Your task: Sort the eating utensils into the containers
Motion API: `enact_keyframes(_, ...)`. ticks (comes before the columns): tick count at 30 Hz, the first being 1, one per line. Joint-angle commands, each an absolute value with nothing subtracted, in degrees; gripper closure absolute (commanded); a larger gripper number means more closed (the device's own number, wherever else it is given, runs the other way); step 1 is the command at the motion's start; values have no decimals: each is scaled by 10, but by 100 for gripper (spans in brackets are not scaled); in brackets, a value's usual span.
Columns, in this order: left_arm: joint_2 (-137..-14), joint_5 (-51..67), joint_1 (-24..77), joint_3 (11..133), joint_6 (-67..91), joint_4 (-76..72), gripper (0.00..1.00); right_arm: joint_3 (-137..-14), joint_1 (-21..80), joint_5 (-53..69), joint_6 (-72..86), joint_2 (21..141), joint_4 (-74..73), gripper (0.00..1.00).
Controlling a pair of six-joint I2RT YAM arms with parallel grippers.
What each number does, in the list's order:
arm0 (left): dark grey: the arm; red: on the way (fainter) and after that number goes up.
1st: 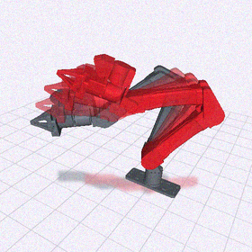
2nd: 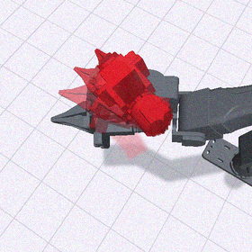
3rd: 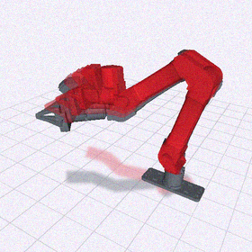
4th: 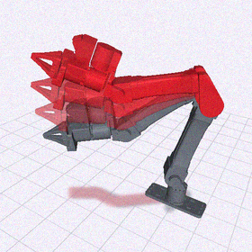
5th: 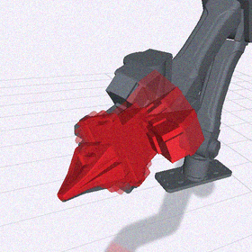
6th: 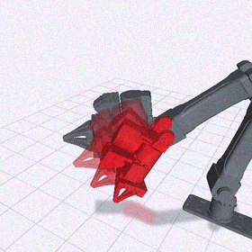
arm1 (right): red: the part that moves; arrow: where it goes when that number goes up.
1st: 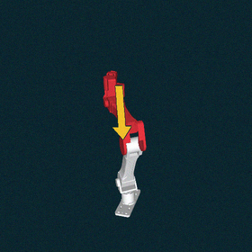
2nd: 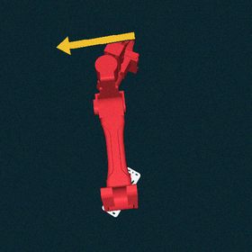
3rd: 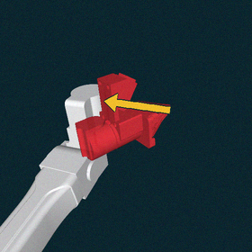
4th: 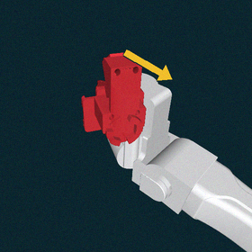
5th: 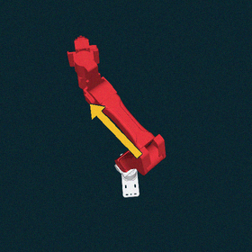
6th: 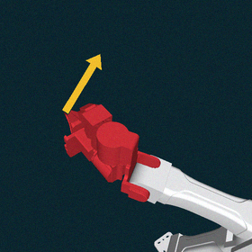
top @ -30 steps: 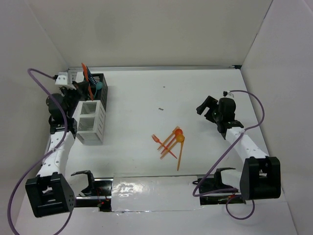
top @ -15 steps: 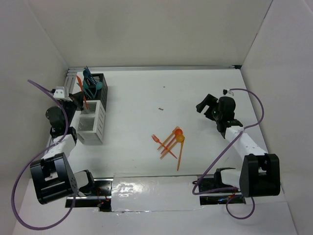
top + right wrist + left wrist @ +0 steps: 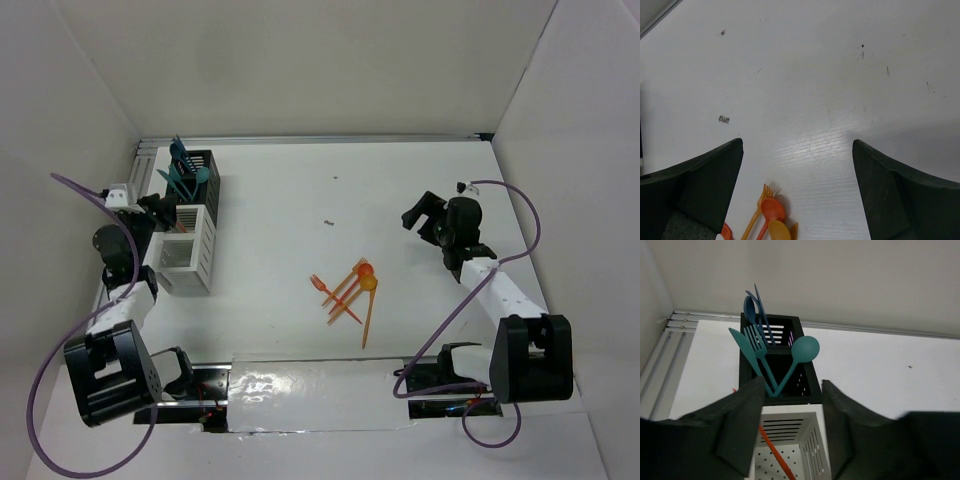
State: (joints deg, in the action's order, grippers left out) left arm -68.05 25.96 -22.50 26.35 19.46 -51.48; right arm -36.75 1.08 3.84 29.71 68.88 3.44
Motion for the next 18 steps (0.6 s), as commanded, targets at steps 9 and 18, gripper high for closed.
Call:
enact_keyframes(9, -523, 299, -230, 462, 144, -256, 14, -378, 6, 40, 285, 650, 54, 3)
enact_keyframes(18, -638, 380, 22, 689, 8, 39, 20, -373, 5, 51, 294, 640, 19, 3)
